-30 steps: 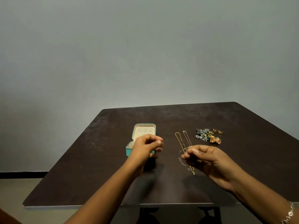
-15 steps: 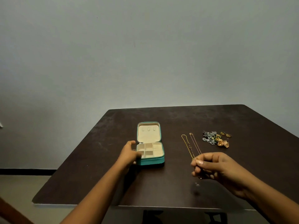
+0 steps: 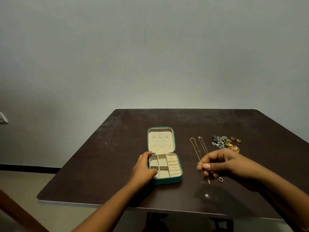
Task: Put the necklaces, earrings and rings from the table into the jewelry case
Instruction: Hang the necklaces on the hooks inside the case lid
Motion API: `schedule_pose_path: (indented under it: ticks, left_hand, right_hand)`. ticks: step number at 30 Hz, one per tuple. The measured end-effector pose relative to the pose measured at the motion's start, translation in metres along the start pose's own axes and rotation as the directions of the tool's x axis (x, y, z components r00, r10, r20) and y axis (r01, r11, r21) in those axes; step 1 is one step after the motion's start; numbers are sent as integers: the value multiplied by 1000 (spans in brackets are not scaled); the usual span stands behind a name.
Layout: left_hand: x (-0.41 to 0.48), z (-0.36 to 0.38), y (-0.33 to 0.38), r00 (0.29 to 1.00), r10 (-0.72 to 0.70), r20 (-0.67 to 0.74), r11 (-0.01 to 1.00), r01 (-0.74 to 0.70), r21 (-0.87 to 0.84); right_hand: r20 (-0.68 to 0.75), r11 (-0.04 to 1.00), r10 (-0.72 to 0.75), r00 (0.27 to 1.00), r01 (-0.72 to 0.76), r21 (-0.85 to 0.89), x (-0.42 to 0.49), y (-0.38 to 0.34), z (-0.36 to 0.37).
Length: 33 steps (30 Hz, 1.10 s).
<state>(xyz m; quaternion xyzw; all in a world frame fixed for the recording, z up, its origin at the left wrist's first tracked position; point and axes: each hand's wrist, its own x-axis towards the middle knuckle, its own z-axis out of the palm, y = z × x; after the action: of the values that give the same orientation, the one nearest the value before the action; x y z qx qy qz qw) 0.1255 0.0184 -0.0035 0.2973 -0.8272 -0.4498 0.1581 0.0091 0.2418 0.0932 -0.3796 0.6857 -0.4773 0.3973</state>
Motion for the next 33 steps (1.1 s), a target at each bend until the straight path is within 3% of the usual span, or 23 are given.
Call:
schedule_pose_path:
  ticks: [5, 9, 14, 28, 30, 33]
  left_hand:
    - [-4, 7, -6, 985, 119, -128, 992, -123, -18]
    - [-3, 8, -5, 981, 169, -94, 985, -172, -25]
    - [1, 6, -4, 988, 131, 79, 991, -130, -18]
    - [0, 7, -4, 986, 146, 78, 988, -149, 35]
    - [0, 7, -3, 987, 146, 74, 988, -149, 39]
    - [-1, 8, -4, 987, 150, 64, 988, -152, 22]
  right_hand:
    - [29, 989, -47, 998, 51, -137, 29, -29, -2]
    - [55, 979, -46, 997, 56, -195, 60, -51, -1]
    - [37, 955, -41, 998, 50, -292, 100, -59, 3]
    - [-62, 885, -23, 998, -9, -466, 167, -43, 12]
    - [-99, 849, -76, 992, 13, -528, 173, -39, 13]
    - [-121, 691, -205, 971, 56, -720, 179, -32, 14]
